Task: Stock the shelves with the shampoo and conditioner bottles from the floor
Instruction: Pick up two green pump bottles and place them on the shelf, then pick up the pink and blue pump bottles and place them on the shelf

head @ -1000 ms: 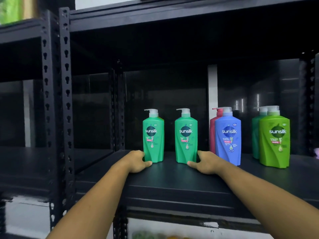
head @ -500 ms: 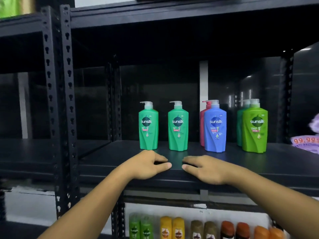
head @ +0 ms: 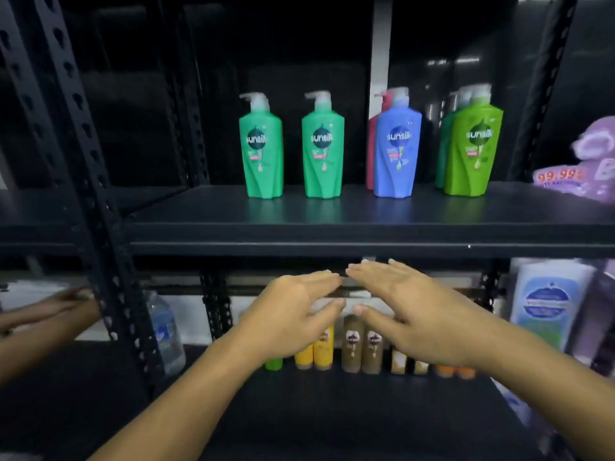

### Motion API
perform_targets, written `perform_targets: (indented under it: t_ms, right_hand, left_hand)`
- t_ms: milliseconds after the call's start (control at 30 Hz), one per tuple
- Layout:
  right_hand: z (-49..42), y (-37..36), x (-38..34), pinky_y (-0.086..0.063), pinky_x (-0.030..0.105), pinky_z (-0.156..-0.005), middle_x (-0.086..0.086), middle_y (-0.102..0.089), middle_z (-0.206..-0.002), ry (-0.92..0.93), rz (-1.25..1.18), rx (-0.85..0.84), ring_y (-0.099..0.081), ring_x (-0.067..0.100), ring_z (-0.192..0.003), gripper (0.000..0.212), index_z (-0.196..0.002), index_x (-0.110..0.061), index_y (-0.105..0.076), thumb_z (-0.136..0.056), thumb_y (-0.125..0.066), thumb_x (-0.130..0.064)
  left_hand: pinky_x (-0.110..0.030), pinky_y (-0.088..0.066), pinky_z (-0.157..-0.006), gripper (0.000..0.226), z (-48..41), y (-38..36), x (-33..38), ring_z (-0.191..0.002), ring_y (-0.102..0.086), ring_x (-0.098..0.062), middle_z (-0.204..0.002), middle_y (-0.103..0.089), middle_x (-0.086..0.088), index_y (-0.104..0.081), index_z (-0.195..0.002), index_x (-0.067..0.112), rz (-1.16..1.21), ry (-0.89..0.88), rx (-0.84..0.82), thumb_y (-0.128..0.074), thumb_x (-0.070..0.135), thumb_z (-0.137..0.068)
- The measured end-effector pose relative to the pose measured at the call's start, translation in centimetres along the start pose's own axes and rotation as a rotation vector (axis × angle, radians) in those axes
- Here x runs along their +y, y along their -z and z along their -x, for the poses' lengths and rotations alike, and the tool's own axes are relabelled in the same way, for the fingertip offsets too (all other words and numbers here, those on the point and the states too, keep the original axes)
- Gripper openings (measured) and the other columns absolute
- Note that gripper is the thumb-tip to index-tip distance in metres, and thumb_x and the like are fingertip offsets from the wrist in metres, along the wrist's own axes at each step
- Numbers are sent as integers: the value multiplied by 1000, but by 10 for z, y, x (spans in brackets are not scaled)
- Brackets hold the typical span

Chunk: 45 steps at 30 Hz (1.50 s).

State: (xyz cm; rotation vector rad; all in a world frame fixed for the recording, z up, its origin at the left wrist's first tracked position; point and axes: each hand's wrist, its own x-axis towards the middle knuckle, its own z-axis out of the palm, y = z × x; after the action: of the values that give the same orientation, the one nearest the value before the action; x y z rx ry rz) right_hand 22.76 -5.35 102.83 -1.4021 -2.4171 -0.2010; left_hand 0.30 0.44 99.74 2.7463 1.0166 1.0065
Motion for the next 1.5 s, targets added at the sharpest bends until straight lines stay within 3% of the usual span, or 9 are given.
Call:
perform_targets:
  t_ms: [100,267,433,533,667,800,1100,1367,1500]
  right_hand:
    - [33,-42,-9,-24,31,-121,-21,-45,-149,-11,-88,-116,-36,-1,-139,48,-148,-39,-36,-103,-36,-56]
    - [106,-157,-27,-24,33,-122,-12,-41,-156,-140,-219,-461,-34,10,-146,64,-156,-27,-35,-103,-28,-62]
    - [176,-274,-53,-48,36,-92,2,-65,-124,-342,-403,-768,-60,24,-115,55,-130,-22,-58,-97,-34,-58]
    - [211,-325,-61,-46,35,-96,5,-63,-130,-460,-454,-911,-58,27,-121,44,-134,-18,-56,-103,-43,-47]
    - [249,-373,-67,-40,37,-109,4,-48,-152,-577,-453,-1062,-47,26,-137,59,-151,-20,-41,-103,-39,-54]
    - [281,-408,-63,-41,42,-108,4,-47,-153,-650,-412,-1133,-47,27,-137,67,-156,-25,-30,-100,-36,-62]
    - [322,-461,-21,-39,44,-109,7,-44,-155,-827,-451,-1104,-44,30,-138,68,-158,-27,-24,-101,-36,-61]
    - [404,-615,46,-41,41,-107,10,-49,-150,-1077,-520,-1021,-48,31,-136,65,-157,-26,-28,-102,-39,-58]
    - [438,-728,87,-42,35,-100,11,-52,-147,-1172,-541,-986,-53,31,-131,64,-157,-25,-31,-102,-44,-55]
  left_hand:
    - [-29,-46,-108,52,41,-43,-5,-130,-57,-8,-141,-64,7,-65,-138,20,45,71,-98,-48,49,-99]
    - [-26,-40,-115,51,148,-139,-14,-137,-50,-4,-148,-56,12,-59,-145,25,152,340,-302,-53,51,-101]
    - [-28,-50,-97,44,259,-226,-16,-117,-65,-15,-128,-70,5,-70,-128,20,245,605,-600,-57,46,-94]
    - [-34,-51,-90,35,307,-263,-15,-111,-65,-27,-119,-70,-6,-69,-121,17,269,728,-805,-61,41,-96]
    - [-29,-39,-111,58,353,-301,-13,-142,-45,-23,-154,-50,-3,-48,-151,21,300,847,-950,-54,50,-101]
    - [-30,-30,-117,72,375,-330,-15,-151,-32,-20,-166,-31,-3,-31,-161,22,349,899,-1048,-51,56,-101]
    - [-34,-31,-119,71,370,-400,-21,-152,-30,-21,-167,-30,-5,-29,-162,19,376,869,-1100,-51,51,-103]
    - [-32,-40,-106,64,400,-570,-44,-142,-44,-25,-158,-44,-8,-38,-157,22,419,907,-1070,-53,49,-102]
    - [-33,-47,-89,55,438,-682,-75,-120,-62,-29,-135,-63,-14,-48,-151,21,399,921,-1102,-55,46,-102]
